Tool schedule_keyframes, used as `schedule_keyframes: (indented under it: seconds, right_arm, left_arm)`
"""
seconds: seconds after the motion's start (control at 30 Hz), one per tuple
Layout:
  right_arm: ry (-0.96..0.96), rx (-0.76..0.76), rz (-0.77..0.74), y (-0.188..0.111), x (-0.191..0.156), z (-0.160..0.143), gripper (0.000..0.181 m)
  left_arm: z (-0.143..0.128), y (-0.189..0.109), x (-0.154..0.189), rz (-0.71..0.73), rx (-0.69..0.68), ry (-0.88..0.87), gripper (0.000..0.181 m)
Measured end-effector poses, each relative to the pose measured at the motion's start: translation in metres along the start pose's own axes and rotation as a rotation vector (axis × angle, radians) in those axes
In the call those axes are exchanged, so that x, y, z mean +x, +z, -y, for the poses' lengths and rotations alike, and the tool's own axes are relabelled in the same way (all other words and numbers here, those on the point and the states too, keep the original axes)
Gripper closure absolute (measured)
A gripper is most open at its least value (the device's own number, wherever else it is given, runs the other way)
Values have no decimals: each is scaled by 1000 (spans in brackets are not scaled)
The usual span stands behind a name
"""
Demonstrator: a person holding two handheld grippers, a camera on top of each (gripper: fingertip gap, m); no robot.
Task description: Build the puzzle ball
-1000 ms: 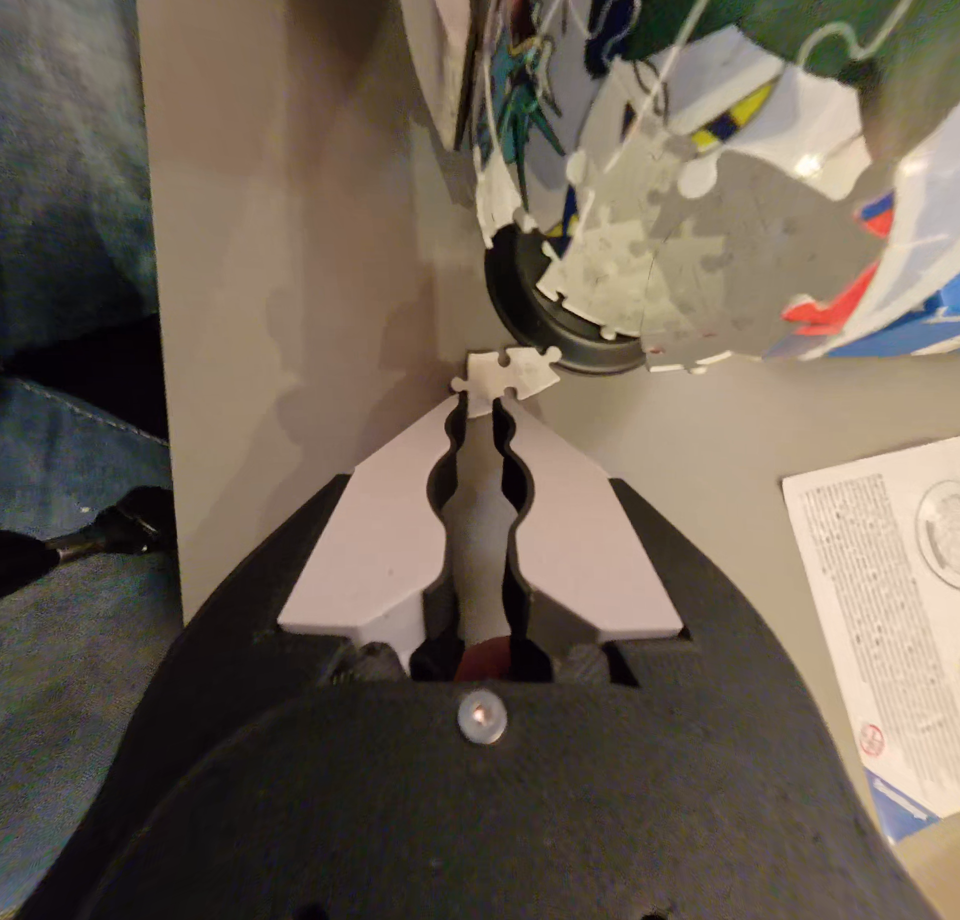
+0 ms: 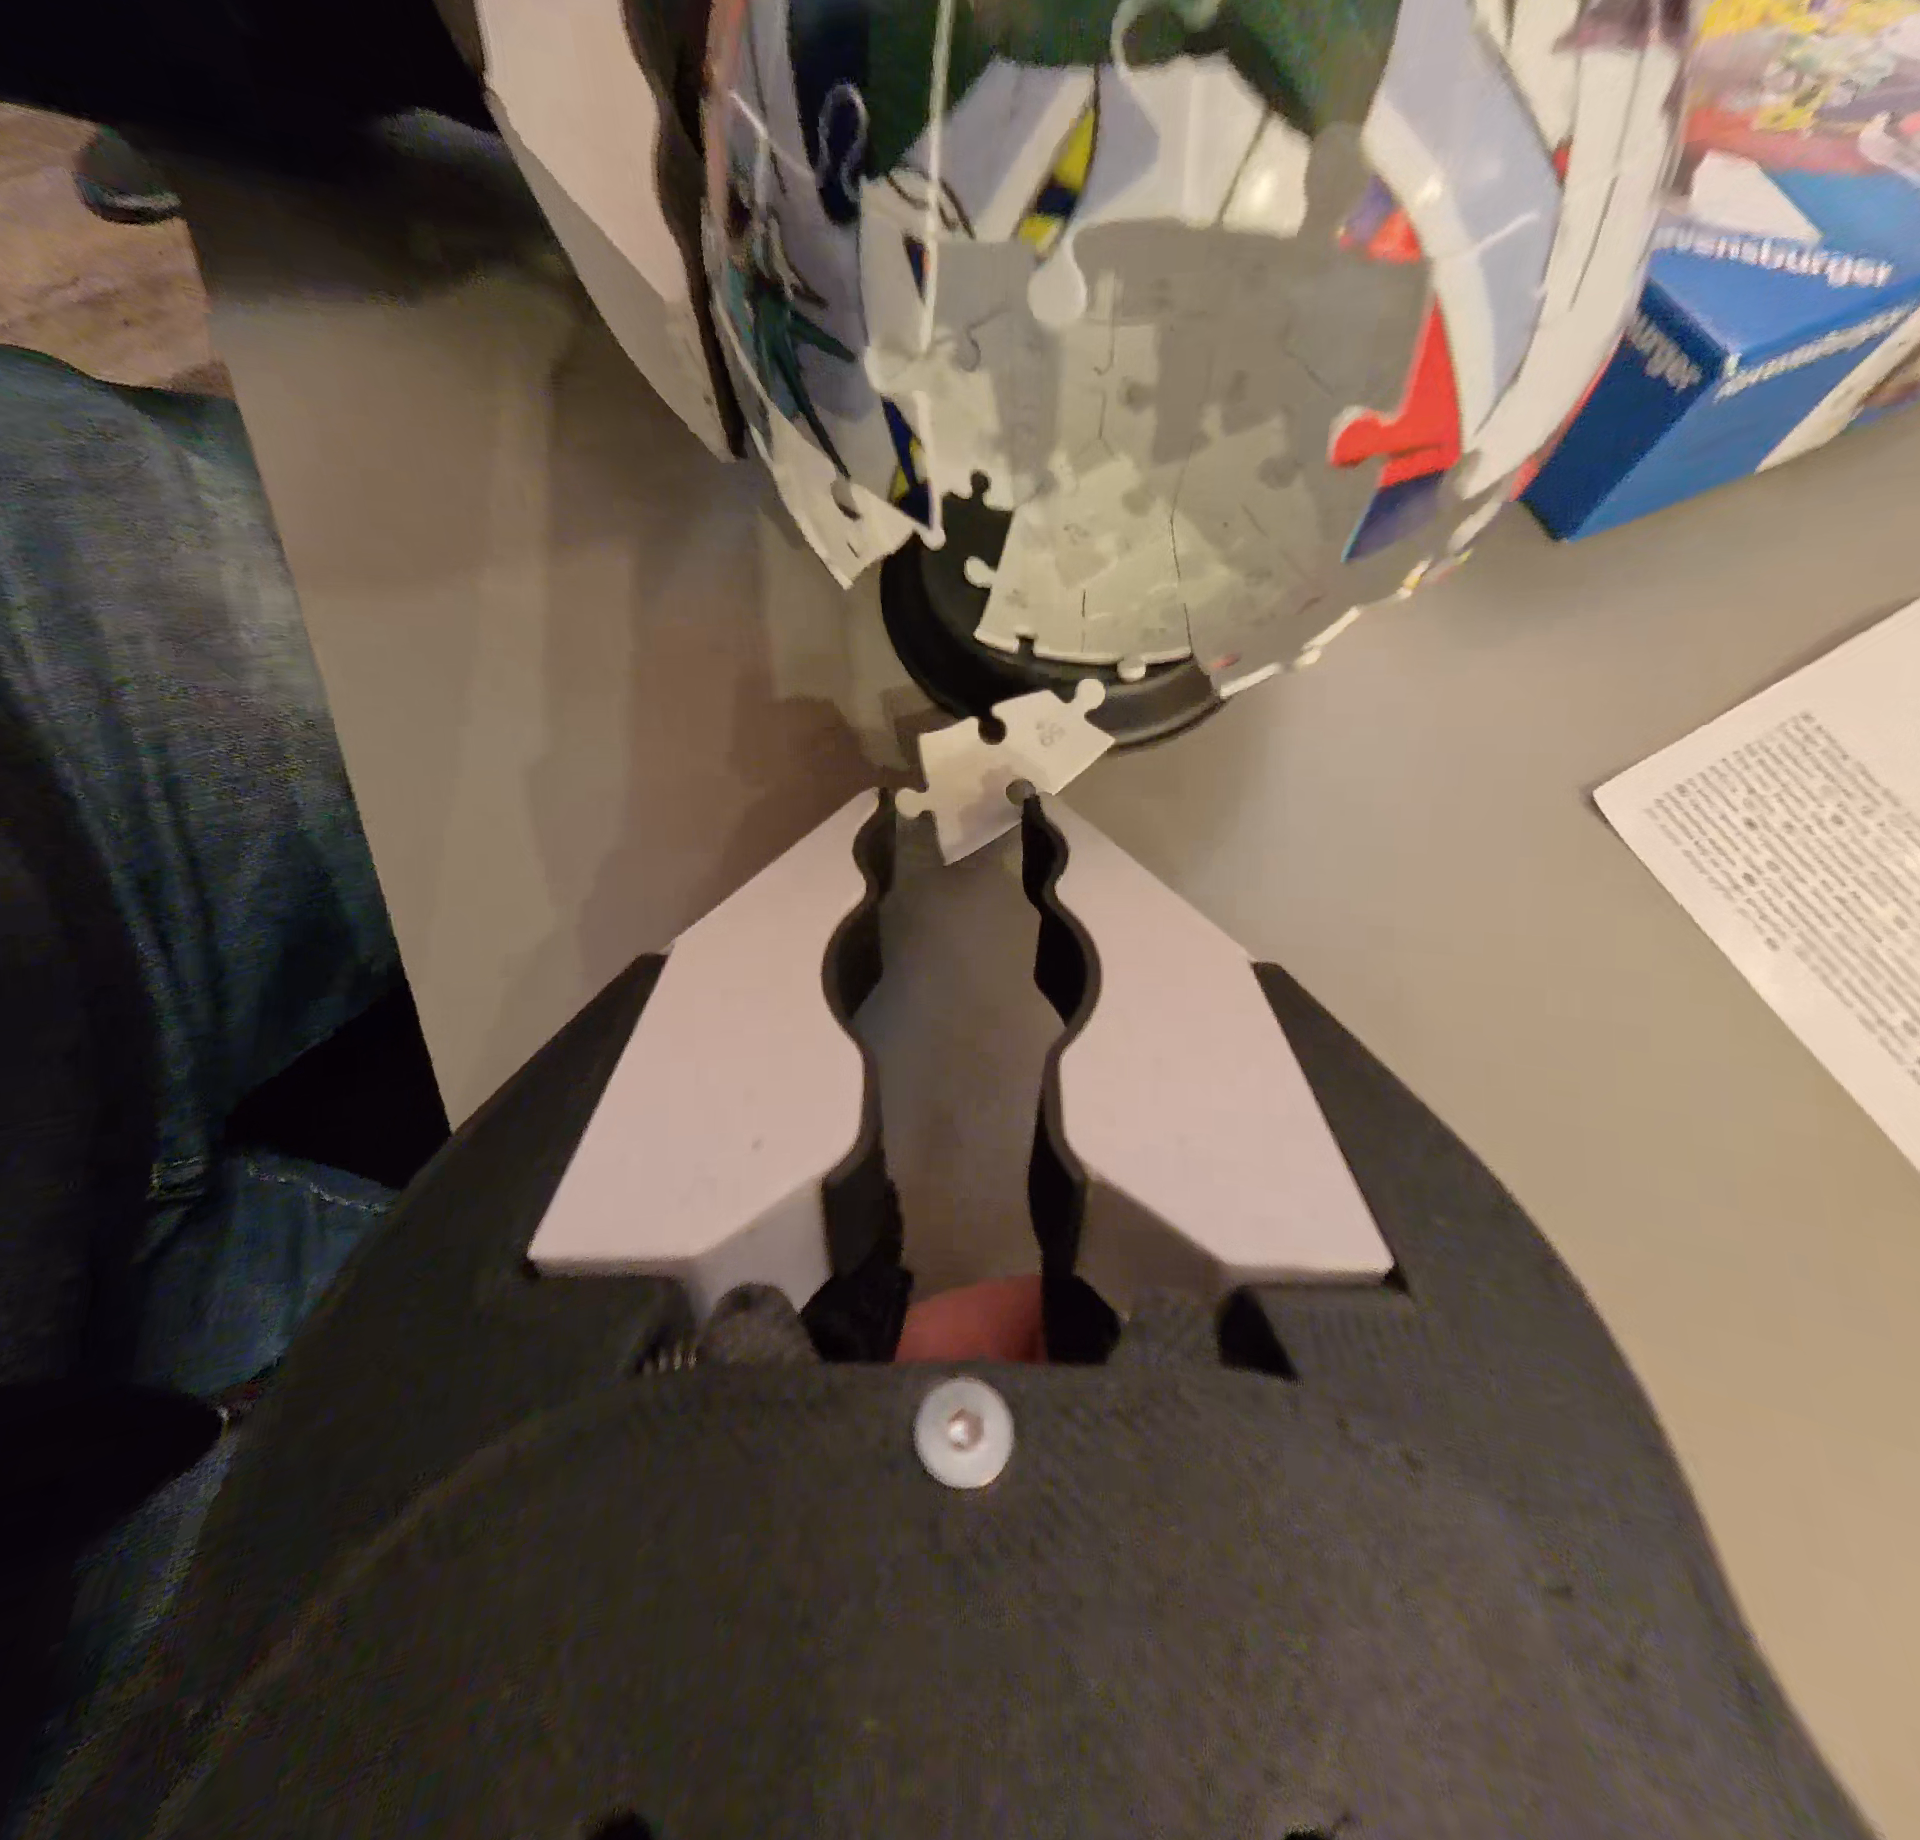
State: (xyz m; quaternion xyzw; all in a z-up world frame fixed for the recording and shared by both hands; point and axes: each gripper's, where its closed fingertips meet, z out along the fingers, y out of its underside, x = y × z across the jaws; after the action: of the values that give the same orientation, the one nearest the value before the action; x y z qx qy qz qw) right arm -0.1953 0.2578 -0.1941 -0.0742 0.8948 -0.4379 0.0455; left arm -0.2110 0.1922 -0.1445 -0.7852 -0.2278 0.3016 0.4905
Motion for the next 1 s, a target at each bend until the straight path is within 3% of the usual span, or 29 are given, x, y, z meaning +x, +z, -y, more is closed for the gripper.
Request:
schedule_keyframes:
  seconds: [0.37, 1.0]
  right_arm:
    - [-167, 65, 105, 14, -4, 25, 159]
    - [-281, 2, 144, 33, -3, 23, 159]
  left_arm:
    - [4, 8, -4, -34, 42, 6, 53]
    - [9, 16, -8, -79, 76, 19, 52]
